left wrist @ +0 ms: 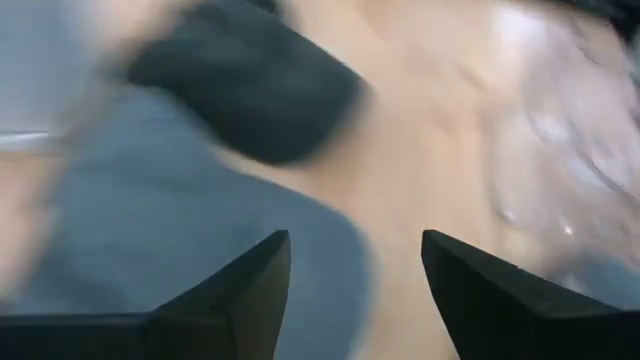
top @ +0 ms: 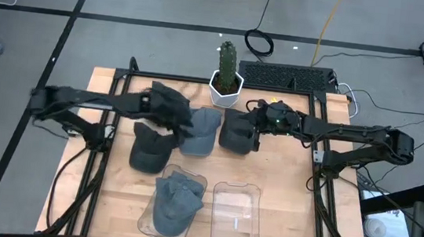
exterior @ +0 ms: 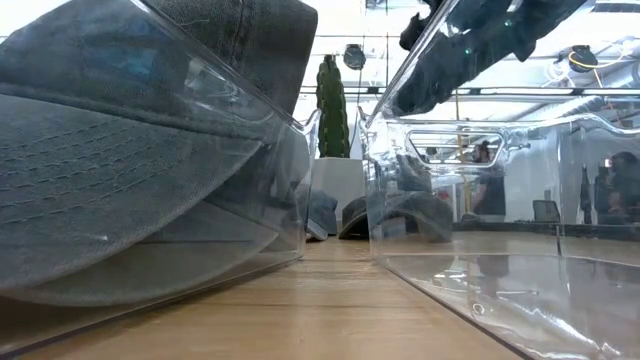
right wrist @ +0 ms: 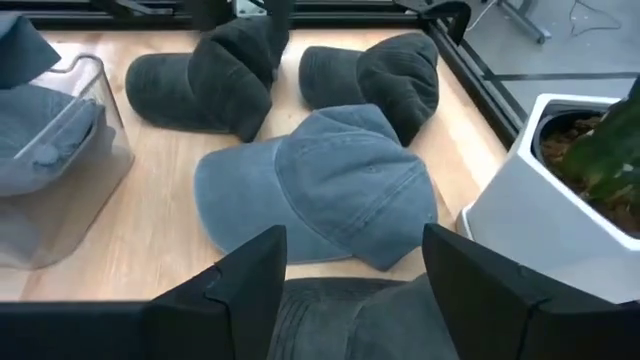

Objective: Pick & Place hat
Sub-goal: Put the gray cap into the left transparent bin

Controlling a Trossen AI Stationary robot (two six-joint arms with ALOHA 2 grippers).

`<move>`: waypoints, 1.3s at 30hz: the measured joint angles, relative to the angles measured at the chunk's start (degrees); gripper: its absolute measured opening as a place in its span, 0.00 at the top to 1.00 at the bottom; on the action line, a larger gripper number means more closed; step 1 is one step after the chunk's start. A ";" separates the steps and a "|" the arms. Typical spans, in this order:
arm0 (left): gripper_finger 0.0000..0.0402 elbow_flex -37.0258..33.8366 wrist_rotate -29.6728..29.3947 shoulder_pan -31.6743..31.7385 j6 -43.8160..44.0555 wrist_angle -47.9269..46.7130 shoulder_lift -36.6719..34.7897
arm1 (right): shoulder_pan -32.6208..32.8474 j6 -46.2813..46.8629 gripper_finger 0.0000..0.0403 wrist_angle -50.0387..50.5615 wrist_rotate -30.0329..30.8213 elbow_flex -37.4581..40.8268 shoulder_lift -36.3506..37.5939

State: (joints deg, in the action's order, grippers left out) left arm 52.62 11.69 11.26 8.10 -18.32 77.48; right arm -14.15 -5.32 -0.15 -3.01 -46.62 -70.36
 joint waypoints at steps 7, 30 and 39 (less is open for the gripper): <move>0.45 10.24 -7.14 -10.53 -14.13 -10.74 11.46 | -0.04 -2.04 0.44 3.85 0.09 0.07 0.31; 0.41 31.49 1.20 22.14 -10.57 -28.25 23.41 | 0.00 -1.38 0.44 5.06 -0.28 0.05 0.30; 0.42 37.97 16.08 26.53 -21.93 -30.24 34.46 | 0.00 -2.06 0.44 5.17 -0.28 0.05 0.30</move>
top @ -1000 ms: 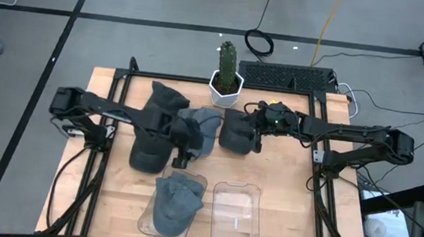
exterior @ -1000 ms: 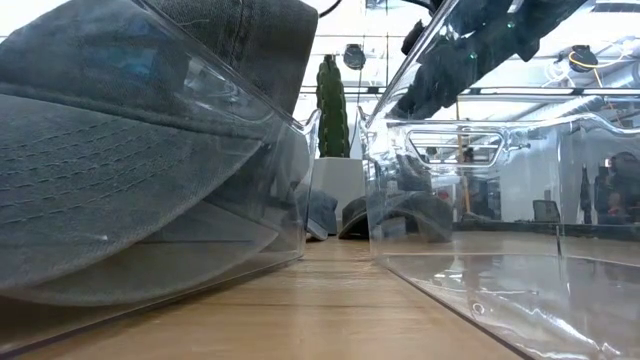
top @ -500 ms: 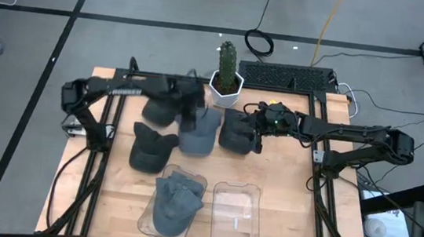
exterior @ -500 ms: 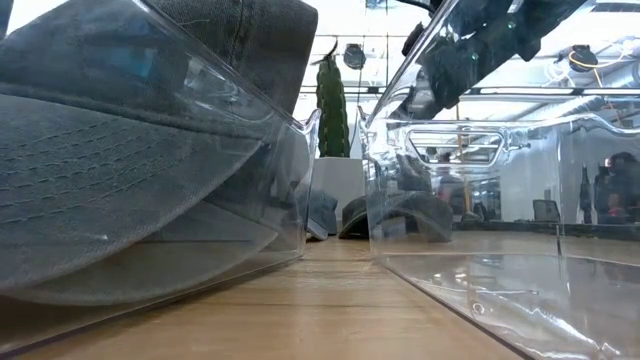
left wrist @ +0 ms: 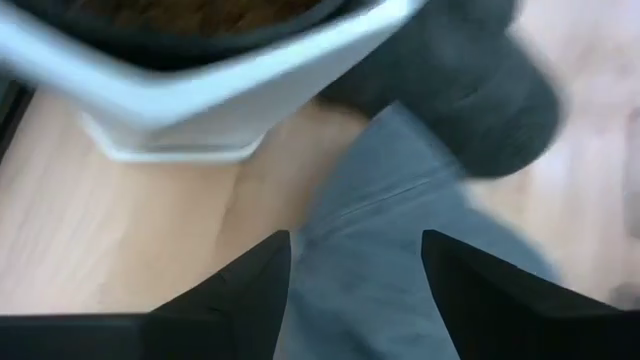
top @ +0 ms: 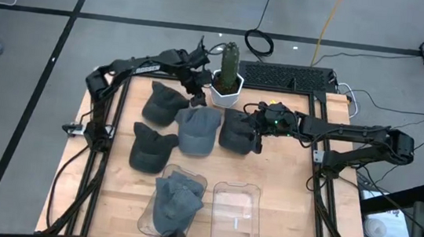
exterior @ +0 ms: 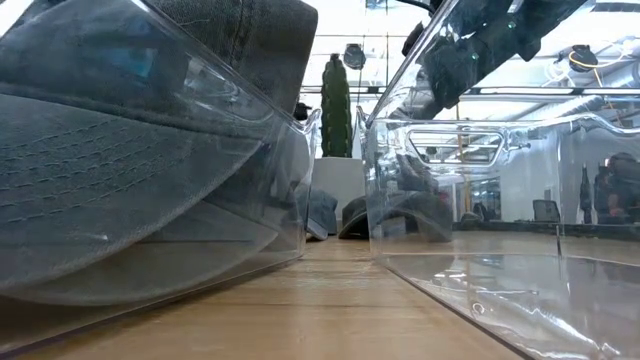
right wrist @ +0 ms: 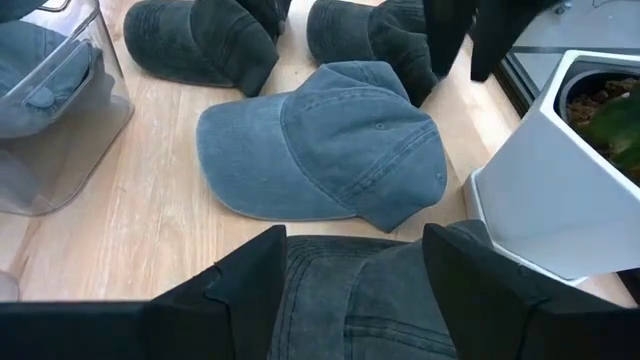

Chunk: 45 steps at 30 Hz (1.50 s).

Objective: Pick & Place hat
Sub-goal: Put the gray cap into the left transparent bin

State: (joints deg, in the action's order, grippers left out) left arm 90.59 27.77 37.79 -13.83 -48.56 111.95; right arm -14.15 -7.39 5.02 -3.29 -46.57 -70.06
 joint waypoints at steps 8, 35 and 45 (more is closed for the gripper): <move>0.46 0.04 -5.23 -0.93 -4.09 -2.90 1.09 | 0.00 -1.24 0.44 0.20 0.00 0.00 0.00; 0.63 -0.54 -8.87 -8.42 -8.41 -11.25 -9.34 | 0.01 -1.05 0.44 0.44 0.00 -0.02 0.00; 0.47 -2.40 -24.89 -20.52 1.55 -9.72 -4.53 | 0.02 -0.84 0.44 0.08 0.00 -0.02 0.00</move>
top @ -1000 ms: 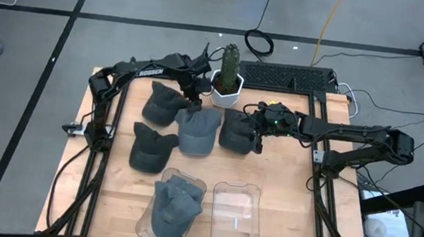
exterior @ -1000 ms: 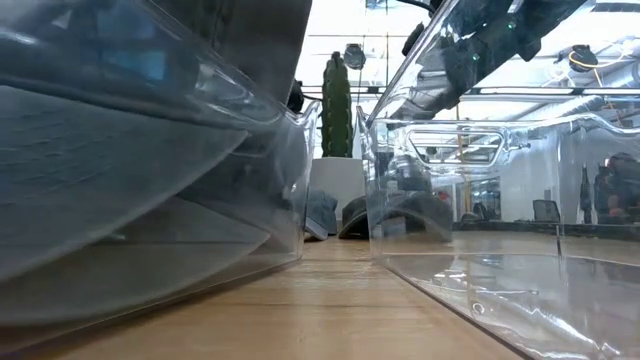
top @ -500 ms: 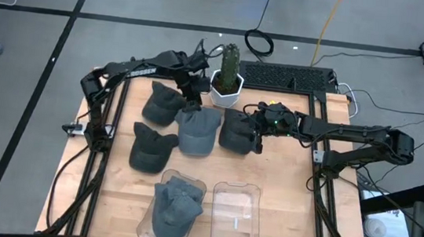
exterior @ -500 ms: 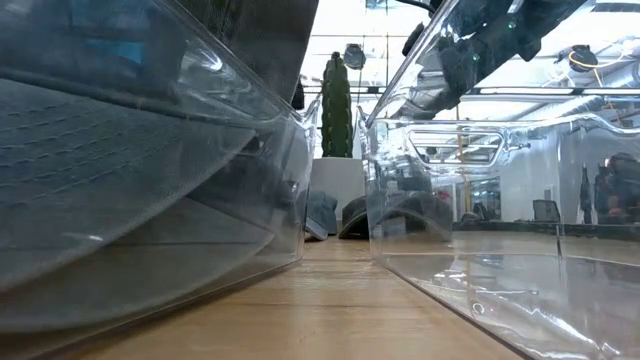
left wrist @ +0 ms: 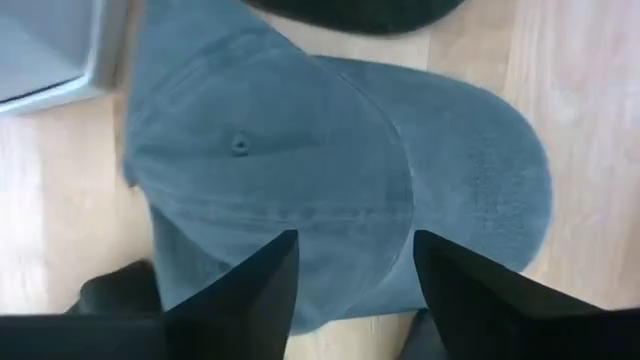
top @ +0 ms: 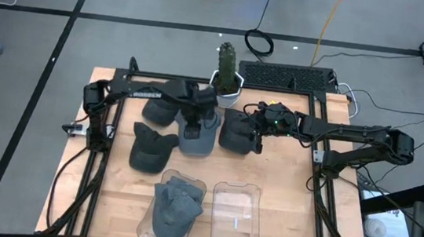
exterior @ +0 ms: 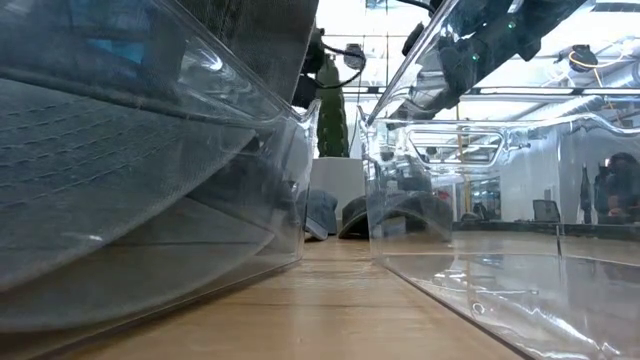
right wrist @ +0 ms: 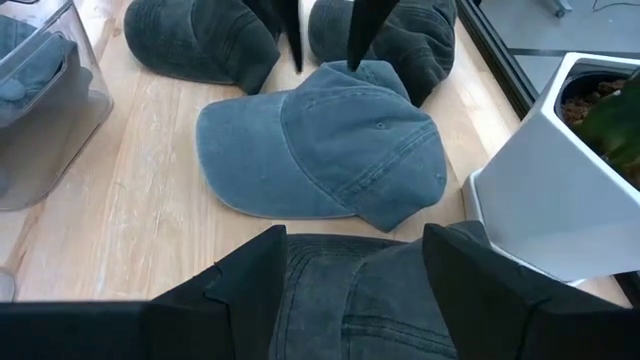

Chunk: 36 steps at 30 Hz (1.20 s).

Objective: Pick & Place hat
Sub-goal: Put the gray cap into the left transparent bin

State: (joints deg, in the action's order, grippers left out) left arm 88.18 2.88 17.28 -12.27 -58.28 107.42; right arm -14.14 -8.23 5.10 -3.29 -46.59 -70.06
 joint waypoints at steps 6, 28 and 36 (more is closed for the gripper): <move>0.41 0.00 -3.05 0.80 -1.77 2.98 4.88 | 0.01 0.26 0.44 0.09 0.00 0.00 0.00; 0.95 0.00 -1.90 2.44 -4.24 4.37 8.30 | 0.01 0.22 0.44 1.25 0.00 0.00 -0.02; 0.99 0.00 -8.79 0.39 -2.62 0.85 4.83 | 0.01 0.88 0.44 1.27 0.00 0.00 -0.02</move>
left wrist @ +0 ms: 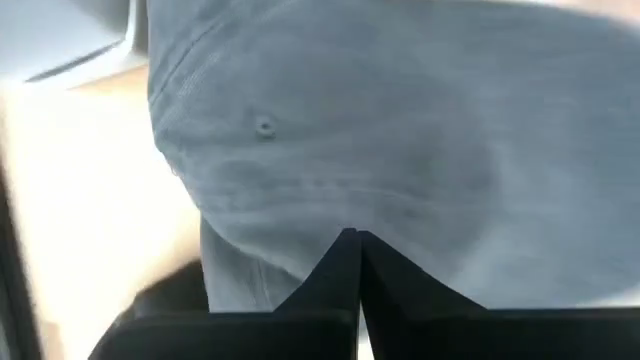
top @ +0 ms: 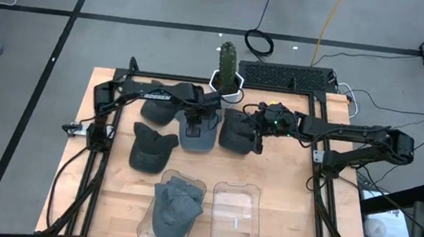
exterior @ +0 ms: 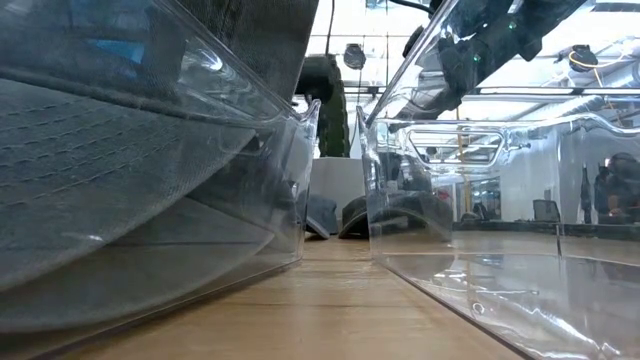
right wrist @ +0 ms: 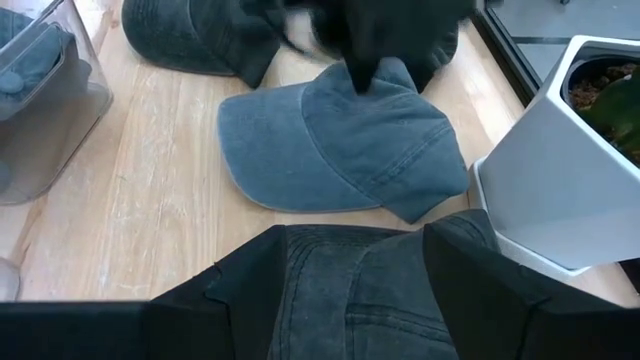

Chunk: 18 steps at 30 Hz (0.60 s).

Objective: Pick & Place hat
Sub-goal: Put the gray cap into the left transparent bin

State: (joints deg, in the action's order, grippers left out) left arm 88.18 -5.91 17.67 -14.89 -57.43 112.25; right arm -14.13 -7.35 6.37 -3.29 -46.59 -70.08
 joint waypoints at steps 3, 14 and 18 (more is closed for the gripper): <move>0.99 0.11 4.63 -0.52 2.90 -0.74 -2.63 | 0.00 0.02 0.44 0.11 0.00 0.00 0.00; 0.62 0.04 5.05 3.76 22.06 -7.34 0.06 | 0.00 0.23 0.44 0.04 -0.12 0.00 0.00; 0.46 0.04 4.52 4.89 24.35 -11.82 0.21 | 0.00 0.26 0.44 0.23 -1.58 0.00 0.00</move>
State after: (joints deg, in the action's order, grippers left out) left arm 88.23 -1.39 22.55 9.46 -69.24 112.46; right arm -14.13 -7.09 6.60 -4.87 -46.59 -70.08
